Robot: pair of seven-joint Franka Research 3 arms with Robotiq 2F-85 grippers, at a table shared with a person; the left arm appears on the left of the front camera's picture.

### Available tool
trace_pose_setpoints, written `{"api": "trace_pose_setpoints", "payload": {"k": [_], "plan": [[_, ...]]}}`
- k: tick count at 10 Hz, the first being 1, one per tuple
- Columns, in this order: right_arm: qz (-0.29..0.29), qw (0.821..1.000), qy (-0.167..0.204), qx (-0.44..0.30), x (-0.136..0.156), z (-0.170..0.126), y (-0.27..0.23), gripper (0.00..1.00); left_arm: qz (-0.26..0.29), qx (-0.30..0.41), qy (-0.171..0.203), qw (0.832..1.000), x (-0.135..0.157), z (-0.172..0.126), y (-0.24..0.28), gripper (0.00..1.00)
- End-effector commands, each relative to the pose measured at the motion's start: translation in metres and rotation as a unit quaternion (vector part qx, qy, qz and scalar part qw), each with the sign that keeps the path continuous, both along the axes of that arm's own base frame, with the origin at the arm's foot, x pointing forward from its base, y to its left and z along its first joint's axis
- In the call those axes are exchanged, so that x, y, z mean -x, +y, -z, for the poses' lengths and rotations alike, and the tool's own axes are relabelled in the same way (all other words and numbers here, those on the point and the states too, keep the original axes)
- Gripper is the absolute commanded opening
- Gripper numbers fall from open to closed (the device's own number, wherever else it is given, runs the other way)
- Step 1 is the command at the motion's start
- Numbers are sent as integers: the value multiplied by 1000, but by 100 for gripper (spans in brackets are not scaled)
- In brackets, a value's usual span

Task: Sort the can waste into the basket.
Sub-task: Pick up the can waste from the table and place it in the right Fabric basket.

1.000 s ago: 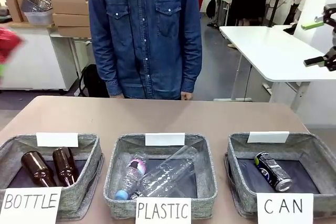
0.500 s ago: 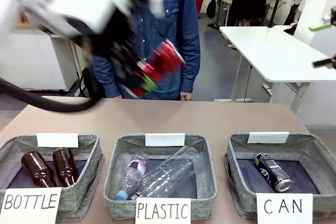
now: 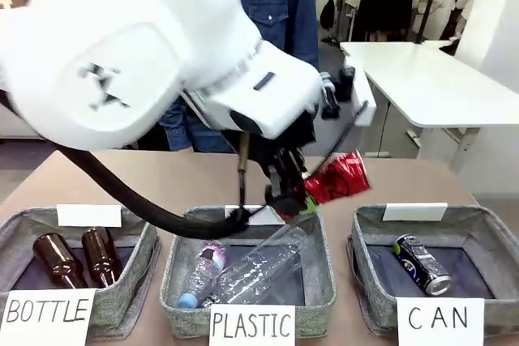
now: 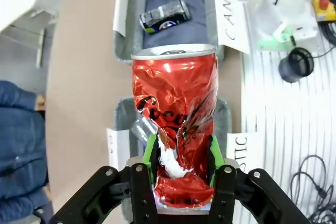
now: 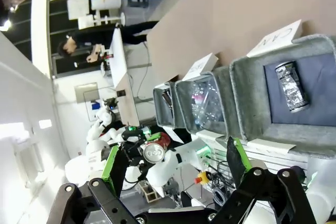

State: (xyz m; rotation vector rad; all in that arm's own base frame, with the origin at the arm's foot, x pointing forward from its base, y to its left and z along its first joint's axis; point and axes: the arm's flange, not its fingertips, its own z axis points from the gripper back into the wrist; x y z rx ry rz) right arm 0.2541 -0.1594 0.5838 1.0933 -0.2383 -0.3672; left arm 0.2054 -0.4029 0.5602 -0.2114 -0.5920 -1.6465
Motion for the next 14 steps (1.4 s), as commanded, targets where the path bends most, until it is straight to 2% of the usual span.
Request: {"api": "trace_pose_setpoints", "payload": {"k": [1,2,3,4,5,7,9,12,14], "plan": [[-14,1000,-6,-5,-21,-5,9,100,-12,11,-23,1000,0,-13,16,43],[-14,1000,-6,-5,-21,-5,9,100,-12,11,-23,1000,0,-13,16,43],[-14,1000,-6,-5,-21,-5,9,100,-8,7,-7,1000,-3,-9,7,43],[-14,1000,-6,-5,-21,-5,9,100,-46,-4,-43,998,-9,-14,-6,43],[-14,1000,-6,-5,-21,-5,9,100,-30,7,-44,999,-27,-15,-36,43],[-14,1000,-6,-5,-21,-5,9,100,14,-22,-10,1000,-62,-3,-111,43],[-14,1000,-6,-5,-21,-5,9,100,31,-62,-4,998,-78,18,-171,43],[-14,1000,-6,-5,-21,-5,9,100,34,-70,27,997,-85,46,-223,43],[-14,1000,-6,-5,-21,-5,9,100,41,-72,31,996,-86,56,-237,43]]}}
